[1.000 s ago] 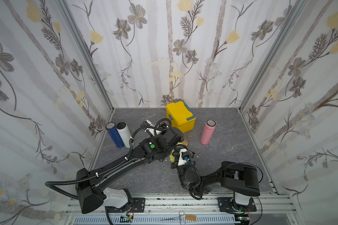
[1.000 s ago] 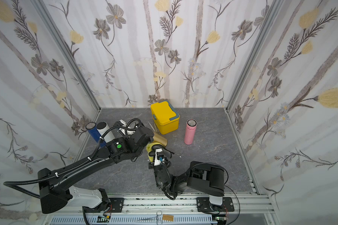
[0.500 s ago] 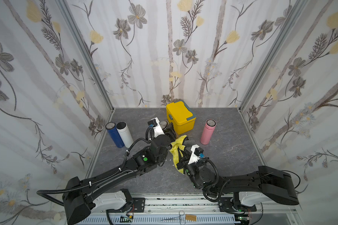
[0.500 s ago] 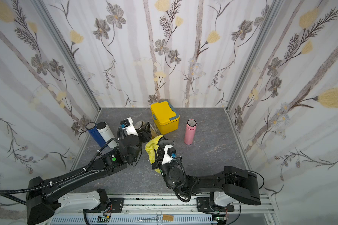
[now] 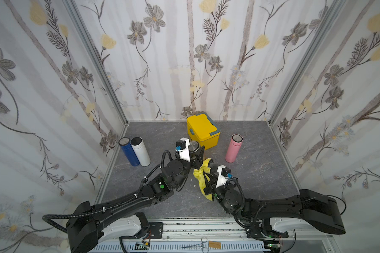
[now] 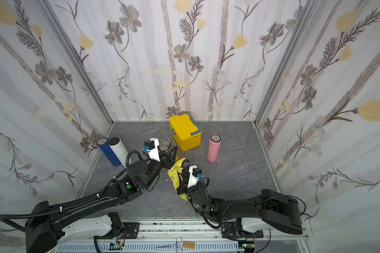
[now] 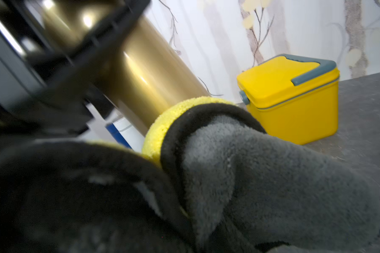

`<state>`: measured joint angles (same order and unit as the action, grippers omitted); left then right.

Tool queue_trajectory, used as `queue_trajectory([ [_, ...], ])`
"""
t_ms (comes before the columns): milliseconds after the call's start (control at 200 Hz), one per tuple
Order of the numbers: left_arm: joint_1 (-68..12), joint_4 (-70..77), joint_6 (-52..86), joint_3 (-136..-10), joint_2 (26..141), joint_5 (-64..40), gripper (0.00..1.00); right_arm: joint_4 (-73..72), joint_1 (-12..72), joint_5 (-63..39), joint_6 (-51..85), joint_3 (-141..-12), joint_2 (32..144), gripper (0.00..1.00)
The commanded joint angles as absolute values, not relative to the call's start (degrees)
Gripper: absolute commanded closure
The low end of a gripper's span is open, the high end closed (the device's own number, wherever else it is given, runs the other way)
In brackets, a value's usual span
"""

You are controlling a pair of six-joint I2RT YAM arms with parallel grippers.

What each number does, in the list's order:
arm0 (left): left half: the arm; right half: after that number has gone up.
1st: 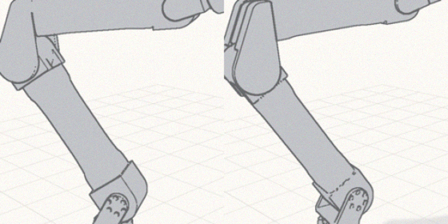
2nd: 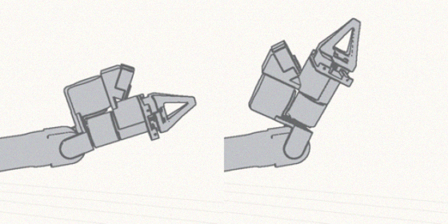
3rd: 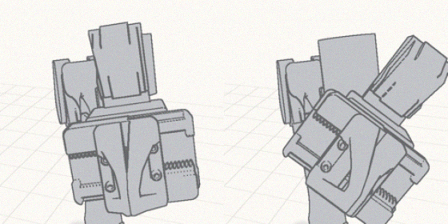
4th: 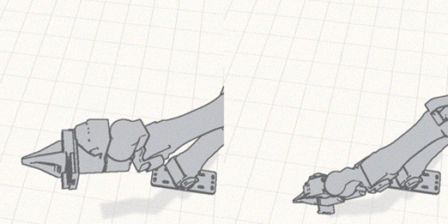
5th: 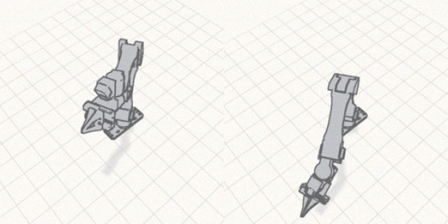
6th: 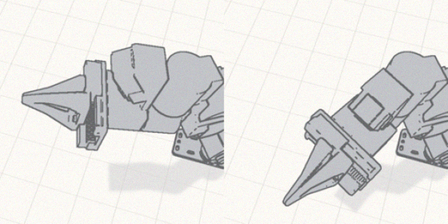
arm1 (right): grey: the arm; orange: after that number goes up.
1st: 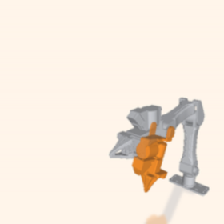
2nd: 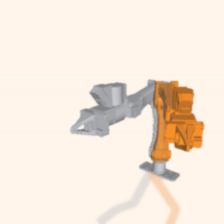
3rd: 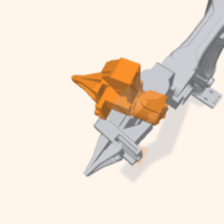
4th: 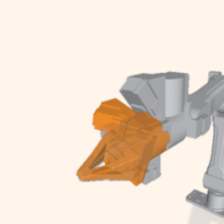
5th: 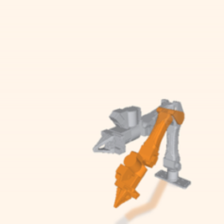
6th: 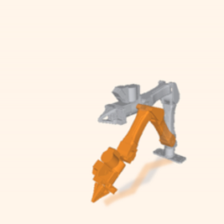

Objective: Wipe the surface of the thermos
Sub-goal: Wipe the dirt from the surface of the thermos.

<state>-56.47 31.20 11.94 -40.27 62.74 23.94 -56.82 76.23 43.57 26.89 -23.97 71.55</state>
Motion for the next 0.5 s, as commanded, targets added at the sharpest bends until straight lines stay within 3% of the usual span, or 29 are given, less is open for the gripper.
queue_trajectory([
  [0,-56.38,40.98,7.4,-38.75,61.6,18.5,1.0,-56.29,75.49,40.28,26.52,-23.72,69.34,1.0],
  [285,-55.88,46.42,0.81,-34.48,60.03,9.93,1.0,-63.87,73.1,39.83,36.92,-13.8,76.05,1.0],
  [495,-54.18,47.39,-0.92,-33.11,59.7,3.24,1.0,-53.05,73.04,38.26,31.2,-19.56,64.11,1.0],
])
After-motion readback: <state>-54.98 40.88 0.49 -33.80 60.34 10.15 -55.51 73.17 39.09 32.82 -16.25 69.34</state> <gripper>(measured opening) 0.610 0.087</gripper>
